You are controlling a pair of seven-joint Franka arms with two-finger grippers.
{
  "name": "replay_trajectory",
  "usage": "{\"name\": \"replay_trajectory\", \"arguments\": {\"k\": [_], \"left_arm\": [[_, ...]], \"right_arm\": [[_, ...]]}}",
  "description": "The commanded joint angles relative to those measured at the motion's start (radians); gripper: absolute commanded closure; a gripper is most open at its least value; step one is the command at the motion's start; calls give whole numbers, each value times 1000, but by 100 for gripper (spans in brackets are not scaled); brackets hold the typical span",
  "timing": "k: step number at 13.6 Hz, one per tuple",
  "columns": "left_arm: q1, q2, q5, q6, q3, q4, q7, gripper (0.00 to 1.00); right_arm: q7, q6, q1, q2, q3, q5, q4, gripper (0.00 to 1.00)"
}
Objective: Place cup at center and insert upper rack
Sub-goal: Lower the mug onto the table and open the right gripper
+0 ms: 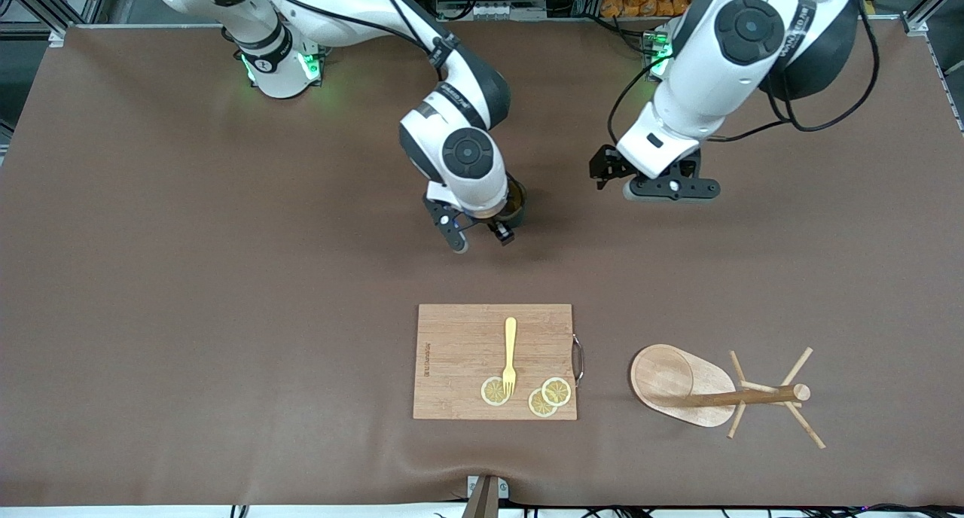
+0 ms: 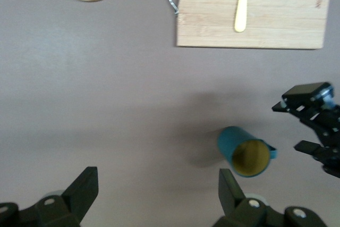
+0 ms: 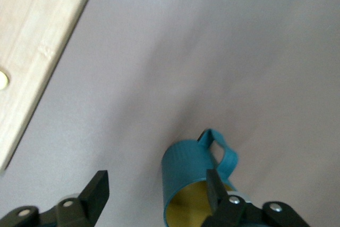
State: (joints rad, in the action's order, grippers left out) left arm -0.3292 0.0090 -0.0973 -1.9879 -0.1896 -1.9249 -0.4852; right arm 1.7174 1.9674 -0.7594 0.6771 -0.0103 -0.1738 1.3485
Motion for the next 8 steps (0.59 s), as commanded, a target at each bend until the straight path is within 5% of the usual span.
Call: {"name": "replay_trajectory", "arguments": {"k": [1, 6, 8], "left_arm": [[-7, 2, 48, -29, -66, -13, -71, 0], [-30, 34, 111, -35, -137, -20, -192, 0], [-75, 106, 248, -46, -157, 10, -359, 0]], "right_arm": [[-109, -114, 81, -88, -17, -29, 6, 7], [-336, -246, 176, -192, -10, -38, 24, 0], [-489, -294, 233, -235, -10, -36, 37, 0]]}}
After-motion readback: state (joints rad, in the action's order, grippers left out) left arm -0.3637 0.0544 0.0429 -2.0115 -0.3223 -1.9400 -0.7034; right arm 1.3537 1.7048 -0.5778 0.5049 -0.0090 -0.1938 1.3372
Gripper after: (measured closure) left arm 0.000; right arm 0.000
